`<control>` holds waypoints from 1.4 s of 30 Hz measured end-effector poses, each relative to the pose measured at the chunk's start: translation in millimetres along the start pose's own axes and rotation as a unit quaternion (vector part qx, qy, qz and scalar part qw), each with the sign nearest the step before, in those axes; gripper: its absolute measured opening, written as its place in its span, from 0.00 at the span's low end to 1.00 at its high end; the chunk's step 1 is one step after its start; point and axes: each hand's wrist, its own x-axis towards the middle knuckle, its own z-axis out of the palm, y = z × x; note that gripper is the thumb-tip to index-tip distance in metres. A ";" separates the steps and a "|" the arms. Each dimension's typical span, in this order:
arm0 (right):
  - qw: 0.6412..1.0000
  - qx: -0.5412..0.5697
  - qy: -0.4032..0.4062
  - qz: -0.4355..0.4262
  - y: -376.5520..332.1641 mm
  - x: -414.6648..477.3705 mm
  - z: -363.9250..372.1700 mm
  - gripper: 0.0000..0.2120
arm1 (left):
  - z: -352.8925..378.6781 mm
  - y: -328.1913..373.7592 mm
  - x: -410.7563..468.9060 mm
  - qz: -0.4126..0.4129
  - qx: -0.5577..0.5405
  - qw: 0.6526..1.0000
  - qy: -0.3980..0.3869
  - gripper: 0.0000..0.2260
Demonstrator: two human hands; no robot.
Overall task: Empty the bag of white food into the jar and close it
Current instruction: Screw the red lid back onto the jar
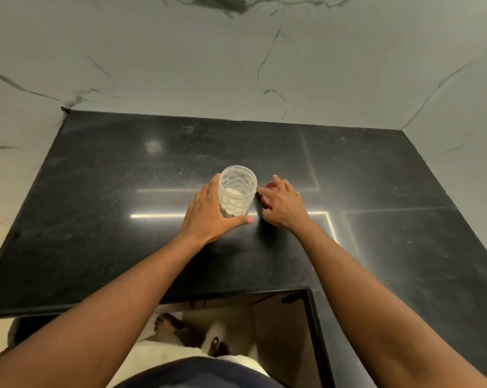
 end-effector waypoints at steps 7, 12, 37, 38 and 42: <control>1.000 -0.002 -0.022 -0.007 8.4 -2.5 -17.1 0.29 | 12.2 8.8 0.8 -0.038 -0.083 0.995 0.048 0.45; 0.965 0.209 0.158 0.018 12.1 -22.4 -41.0 0.31 | 10.6 7.4 5.9 -0.051 -0.080 0.994 0.061 0.36; 0.974 0.087 0.066 -0.200 -60.9 -26.4 -89.5 0.36 | 6.7 10.8 5.7 -0.056 -0.105 0.992 0.047 0.35; 0.976 0.062 0.059 -0.200 -63.1 -24.7 -91.2 0.36 | 6.9 10.3 6.0 -0.054 -0.107 0.992 0.046 0.35; 0.979 -0.001 0.052 -0.197 -69.2 -17.1 -97.9 0.36 | 7.4 8.6 8.3 -0.044 -0.106 0.992 0.042 0.36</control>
